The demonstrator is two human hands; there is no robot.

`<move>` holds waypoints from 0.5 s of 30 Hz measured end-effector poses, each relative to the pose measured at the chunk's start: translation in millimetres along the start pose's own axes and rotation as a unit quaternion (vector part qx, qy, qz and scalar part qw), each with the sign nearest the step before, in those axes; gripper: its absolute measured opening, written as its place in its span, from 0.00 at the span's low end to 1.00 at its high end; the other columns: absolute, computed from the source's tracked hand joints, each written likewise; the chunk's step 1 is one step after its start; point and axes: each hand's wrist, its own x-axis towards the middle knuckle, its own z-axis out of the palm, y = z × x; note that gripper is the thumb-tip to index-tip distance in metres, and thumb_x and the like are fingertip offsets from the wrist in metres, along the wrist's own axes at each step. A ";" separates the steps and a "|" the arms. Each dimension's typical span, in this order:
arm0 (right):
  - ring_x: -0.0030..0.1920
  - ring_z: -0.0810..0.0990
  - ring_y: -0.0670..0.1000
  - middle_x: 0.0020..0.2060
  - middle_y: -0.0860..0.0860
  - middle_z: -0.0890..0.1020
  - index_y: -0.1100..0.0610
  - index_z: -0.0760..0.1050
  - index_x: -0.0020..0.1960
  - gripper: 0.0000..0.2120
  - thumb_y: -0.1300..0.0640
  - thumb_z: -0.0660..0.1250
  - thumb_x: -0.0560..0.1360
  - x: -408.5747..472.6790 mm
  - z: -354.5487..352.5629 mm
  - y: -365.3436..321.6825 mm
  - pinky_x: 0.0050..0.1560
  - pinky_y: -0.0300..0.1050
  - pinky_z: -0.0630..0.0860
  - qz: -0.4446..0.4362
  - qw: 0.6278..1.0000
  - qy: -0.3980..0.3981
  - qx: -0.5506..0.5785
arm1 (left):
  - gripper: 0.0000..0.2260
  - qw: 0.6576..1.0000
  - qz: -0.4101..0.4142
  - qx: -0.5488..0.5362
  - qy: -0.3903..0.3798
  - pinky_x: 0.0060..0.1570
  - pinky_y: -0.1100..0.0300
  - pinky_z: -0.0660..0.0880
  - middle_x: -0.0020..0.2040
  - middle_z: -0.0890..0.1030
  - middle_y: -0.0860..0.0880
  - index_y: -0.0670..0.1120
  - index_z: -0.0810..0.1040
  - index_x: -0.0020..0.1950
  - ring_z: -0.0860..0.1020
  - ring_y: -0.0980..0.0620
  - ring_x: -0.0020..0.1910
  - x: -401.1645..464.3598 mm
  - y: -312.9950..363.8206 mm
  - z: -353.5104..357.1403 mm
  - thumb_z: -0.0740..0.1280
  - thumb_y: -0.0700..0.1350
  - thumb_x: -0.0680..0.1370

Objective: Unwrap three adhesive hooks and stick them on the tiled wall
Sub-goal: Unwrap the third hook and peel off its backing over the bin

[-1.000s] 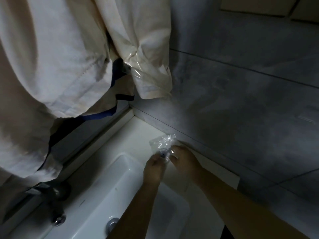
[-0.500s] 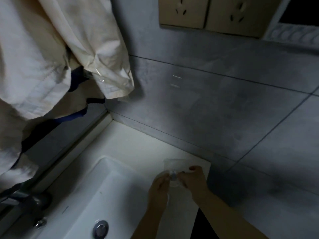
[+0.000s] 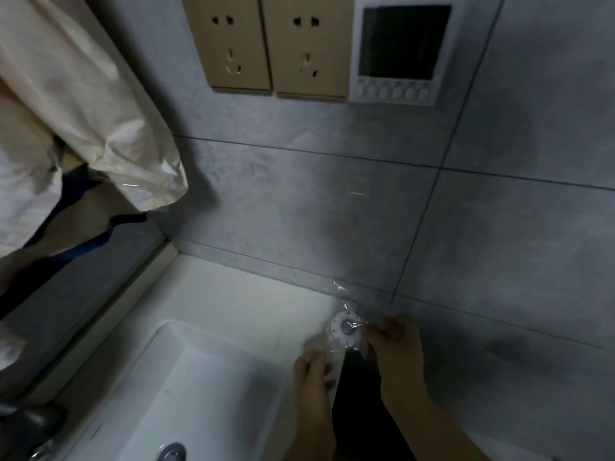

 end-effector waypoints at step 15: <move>0.44 0.84 0.52 0.44 0.54 0.83 0.51 0.71 0.49 0.20 0.62 0.77 0.64 -61.5 -103.9 -35.3 0.47 0.49 0.78 -0.066 0.994 0.088 0.019 | 0.16 0.966 0.013 -0.079 -0.245 0.54 0.49 0.79 0.54 0.83 0.35 0.41 0.79 0.59 0.82 0.38 0.55 -83.6 -4.5 73.5 0.68 0.49 0.76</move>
